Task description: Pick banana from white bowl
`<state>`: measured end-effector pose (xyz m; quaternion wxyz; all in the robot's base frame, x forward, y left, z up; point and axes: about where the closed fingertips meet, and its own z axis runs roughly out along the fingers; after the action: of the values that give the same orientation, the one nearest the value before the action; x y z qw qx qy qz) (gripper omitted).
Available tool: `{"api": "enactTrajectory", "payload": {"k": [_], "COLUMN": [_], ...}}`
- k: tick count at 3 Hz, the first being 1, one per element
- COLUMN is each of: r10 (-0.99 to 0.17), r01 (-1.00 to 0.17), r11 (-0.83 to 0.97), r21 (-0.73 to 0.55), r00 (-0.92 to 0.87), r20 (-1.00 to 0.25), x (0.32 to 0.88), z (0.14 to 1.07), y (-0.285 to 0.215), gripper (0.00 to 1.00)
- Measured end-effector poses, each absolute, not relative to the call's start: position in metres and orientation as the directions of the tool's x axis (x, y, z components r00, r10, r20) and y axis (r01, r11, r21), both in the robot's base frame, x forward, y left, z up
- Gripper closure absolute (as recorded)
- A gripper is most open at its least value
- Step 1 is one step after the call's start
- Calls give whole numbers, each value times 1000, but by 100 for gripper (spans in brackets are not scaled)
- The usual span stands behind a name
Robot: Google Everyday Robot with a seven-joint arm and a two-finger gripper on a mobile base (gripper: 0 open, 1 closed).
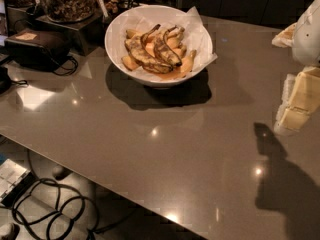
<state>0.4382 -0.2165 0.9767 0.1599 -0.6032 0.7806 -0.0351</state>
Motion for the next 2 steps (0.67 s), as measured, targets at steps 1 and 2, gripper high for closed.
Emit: {"api": "enactTrajectory", "payload": {"k": [1,2], "r10": [-951,-939], "r01": [-925,-913], "r11": [281,336], "r21": [-255,-230], "r00": [-232,-307], "r20": [-205,-156], "x": [440,449], "z": [979,973], "y": [-214,-211], "gripper": [0,0]}}
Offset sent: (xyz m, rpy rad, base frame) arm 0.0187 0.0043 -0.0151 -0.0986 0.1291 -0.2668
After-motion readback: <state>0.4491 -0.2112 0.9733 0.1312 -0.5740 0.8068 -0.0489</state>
